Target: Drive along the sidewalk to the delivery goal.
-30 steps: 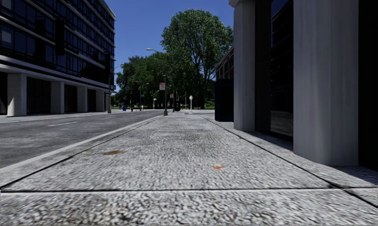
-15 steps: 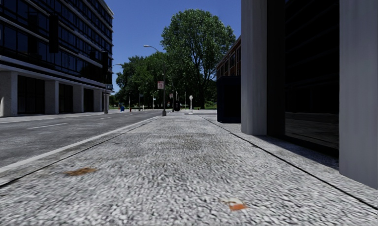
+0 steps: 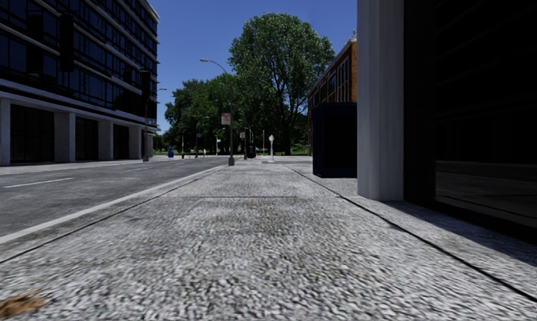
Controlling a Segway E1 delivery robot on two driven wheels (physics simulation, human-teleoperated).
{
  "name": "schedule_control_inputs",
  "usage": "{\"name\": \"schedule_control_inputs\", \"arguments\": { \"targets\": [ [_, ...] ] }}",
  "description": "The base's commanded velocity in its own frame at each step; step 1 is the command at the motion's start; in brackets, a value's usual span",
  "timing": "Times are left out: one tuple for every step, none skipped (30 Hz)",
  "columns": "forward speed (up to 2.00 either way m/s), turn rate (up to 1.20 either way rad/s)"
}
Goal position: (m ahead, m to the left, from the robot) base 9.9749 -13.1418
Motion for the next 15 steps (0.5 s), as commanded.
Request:
{"name": "schedule_control_inputs", "arguments": {
  "targets": [
    [2.0, 0.0],
    [2.0, 0.0],
    [2.0, 0.0],
    [2.0, 0.0],
    [2.0, 0.0],
    [2.0, 0.0],
    [2.0, 0.0],
    [2.0, 0.0],
    [2.0, 0.0],
    [2.0, 0.0],
    [2.0, 0.0],
    [2.0, 0.0],
    [2.0, 0.0],
    [2.0, 0.0],
    [2.0, 0.0]
  ]
}}
